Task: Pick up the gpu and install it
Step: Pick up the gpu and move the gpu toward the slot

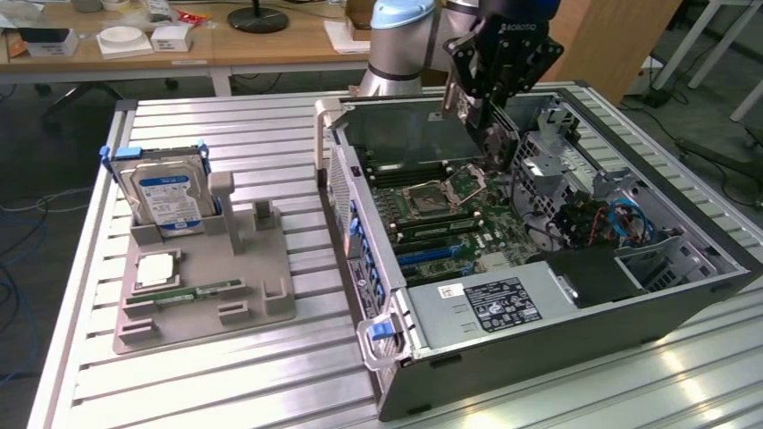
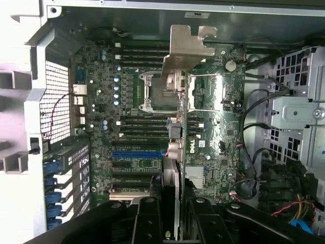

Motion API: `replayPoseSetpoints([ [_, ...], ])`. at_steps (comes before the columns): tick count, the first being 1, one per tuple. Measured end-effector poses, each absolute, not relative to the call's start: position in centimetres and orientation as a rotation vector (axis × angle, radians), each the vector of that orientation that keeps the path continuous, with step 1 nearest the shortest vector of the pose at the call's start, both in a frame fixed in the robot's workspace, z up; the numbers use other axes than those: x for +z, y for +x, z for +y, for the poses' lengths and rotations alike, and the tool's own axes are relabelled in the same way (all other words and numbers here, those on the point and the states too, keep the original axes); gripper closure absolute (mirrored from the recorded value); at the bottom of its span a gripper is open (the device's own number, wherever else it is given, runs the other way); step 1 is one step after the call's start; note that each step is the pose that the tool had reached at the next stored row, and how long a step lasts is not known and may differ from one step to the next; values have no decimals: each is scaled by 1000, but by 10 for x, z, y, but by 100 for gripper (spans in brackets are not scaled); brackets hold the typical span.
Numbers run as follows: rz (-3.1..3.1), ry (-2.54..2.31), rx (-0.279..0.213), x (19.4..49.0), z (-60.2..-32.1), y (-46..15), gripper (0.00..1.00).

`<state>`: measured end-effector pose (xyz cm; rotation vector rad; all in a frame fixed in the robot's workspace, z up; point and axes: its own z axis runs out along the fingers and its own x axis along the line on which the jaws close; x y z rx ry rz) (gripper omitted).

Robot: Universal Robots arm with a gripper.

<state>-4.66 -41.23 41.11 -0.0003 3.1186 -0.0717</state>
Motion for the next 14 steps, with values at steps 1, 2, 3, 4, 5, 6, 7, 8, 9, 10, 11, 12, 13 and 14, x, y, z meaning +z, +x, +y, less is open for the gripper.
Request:
replayPoseSetpoints([
  [1, 3119, 0, -72, 411, -412, -46, 74],
  [2, 3119, 0, -72, 411, -412, -44, 74],
  [3, 3119, 0, -72, 411, -412, -43, 74],
  [4, 3119, 0, -72, 411, -412, -42, 74],
  [5, 3119, 0, -72, 411, -412, -41, 74],
  [6, 3119, 0, -72, 411, -412, -39, 74],
  [7, 3119, 0, -72, 411, -412, -38, 74],
  [8, 3119, 0, -72, 411, -412, -37, 74],
  [9, 3119, 0, -72, 410, -412, -36, 74],
  [10, 3119, 0, -72, 410, -412, -34, 74],
  [11, 3119, 0, -72, 410, -412, -33, 74],
  [12, 3119, 0, -72, 410, -412, -32, 74],
  [13, 3119, 0, -72, 410, -412, -30, 74],
  [14, 3119, 0, -72, 410, -412, -29, 74],
])
